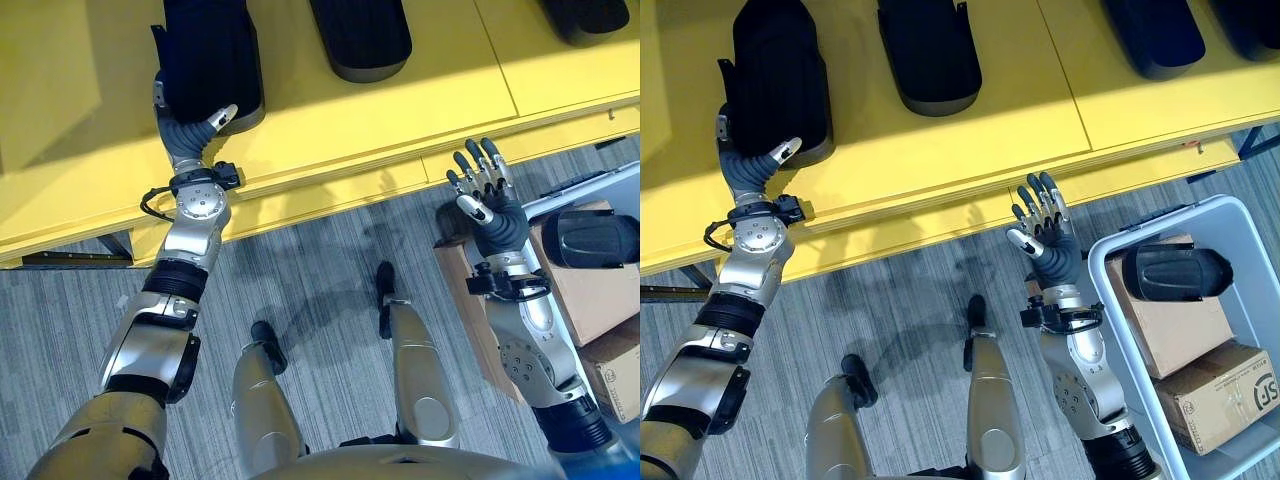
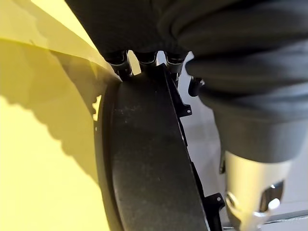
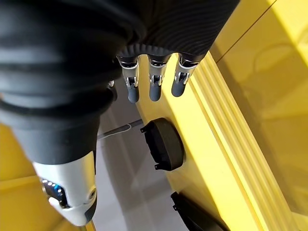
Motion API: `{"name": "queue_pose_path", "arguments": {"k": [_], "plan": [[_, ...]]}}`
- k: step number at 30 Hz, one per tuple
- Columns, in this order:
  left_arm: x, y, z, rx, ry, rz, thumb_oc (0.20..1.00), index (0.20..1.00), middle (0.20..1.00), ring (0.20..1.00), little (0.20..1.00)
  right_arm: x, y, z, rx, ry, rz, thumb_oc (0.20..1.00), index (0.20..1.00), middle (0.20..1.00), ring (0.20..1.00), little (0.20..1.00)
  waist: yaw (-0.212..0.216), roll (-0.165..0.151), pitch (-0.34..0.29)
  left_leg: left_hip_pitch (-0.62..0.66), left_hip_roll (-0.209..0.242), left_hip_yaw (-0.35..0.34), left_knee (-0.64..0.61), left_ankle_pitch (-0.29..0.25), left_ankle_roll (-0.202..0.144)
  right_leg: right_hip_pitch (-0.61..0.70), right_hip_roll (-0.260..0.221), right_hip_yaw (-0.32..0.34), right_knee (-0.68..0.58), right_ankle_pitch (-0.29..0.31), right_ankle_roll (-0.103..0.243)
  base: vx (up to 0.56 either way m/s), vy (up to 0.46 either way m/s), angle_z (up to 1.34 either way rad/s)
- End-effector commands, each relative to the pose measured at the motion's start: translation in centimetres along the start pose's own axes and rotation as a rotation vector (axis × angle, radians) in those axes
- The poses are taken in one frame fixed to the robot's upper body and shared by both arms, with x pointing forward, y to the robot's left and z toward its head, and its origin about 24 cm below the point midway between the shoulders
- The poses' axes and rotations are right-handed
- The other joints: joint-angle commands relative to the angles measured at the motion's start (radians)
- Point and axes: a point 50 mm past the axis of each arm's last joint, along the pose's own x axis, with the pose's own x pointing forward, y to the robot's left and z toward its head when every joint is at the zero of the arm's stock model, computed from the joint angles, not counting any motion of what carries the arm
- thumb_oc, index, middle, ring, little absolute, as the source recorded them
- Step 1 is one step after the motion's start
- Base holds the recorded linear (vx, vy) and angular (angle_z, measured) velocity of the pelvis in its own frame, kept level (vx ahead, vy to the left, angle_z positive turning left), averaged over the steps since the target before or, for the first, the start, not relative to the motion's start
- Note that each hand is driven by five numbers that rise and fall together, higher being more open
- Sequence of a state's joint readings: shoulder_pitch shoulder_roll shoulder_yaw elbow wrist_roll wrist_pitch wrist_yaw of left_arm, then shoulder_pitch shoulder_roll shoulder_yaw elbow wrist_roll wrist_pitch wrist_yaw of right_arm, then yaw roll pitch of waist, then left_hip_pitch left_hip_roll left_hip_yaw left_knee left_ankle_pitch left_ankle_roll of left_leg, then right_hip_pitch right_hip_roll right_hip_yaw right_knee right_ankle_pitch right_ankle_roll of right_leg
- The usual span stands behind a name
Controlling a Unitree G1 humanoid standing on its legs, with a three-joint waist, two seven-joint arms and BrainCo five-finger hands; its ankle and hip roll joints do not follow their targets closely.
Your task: Move parts from the plastic box to the shelf.
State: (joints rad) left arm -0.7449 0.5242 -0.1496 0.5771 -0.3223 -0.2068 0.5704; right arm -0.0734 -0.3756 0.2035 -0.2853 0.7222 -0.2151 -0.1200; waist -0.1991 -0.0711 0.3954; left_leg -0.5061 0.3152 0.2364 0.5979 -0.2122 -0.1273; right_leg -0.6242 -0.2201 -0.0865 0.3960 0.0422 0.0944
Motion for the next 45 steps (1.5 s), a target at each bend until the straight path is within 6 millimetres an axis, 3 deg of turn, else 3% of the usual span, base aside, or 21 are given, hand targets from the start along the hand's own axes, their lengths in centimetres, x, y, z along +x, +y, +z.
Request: {"name": "queue_pose_path", "arguments": {"k": [1,22,35,45], "plan": [[0.2,0.2,0.3,0.035,-0.044,-0.023,1.0,1.0,1.0,1.0,1.0,-0.4,-0.1,2.8,-0.027,-0.133,0.034,1.0,1.0,1.0,1.0,1.0,0.001,0.001,-0.043,-0.072,0.005,-0.065,-0.06,0.149,-0.019,0.05,-0.041,0.018,0.144,-0.133,0.044,0.0,0.0,0.0],[0.0,1.0,0.3,0.045,-0.061,-0.004,1.0,1.0,1.0,1.0,1.0,-0.4,-0.2,2.8,-0.04,-0.131,0.038,1.0,1.0,1.0,1.0,1.0,0.007,0.006,-0.048,-0.079,0.003,-0.066,-0.056,0.15,-0.018,0.043,-0.043,0.019,0.152,-0.133,0.045,0.0,0.0,0.0],[-0.8,5.5,-1.3,0.053,-0.024,0.123,1.0,1.0,1.0,1.0,1.0,-0.4,-0.3,3.0,-0.048,-0.134,0.04,1.0,1.0,1.0,1.0,1.0,0.029,0.013,-0.047,-0.082,-0.003,-0.068,-0.056,0.152,-0.017,0.048,-0.051,0.014,0.155,-0.133,0.044,0.0,0.001,0.0],[-1.8,6.5,-1.5,0.065,-0.041,0.126,1.0,1.0,1.0,1.0,1.0,-0.4,-0.4,3.2,-0.062,-0.134,0.04,1.0,1.0,1.0,1.0,1.0,0.041,0.014,-0.045,-0.072,-0.007,-0.069,-0.06,0.153,-0.016,0.06,-0.055,0.012,0.155,-0.135,0.044,0.0,0.002,0.01]]}}
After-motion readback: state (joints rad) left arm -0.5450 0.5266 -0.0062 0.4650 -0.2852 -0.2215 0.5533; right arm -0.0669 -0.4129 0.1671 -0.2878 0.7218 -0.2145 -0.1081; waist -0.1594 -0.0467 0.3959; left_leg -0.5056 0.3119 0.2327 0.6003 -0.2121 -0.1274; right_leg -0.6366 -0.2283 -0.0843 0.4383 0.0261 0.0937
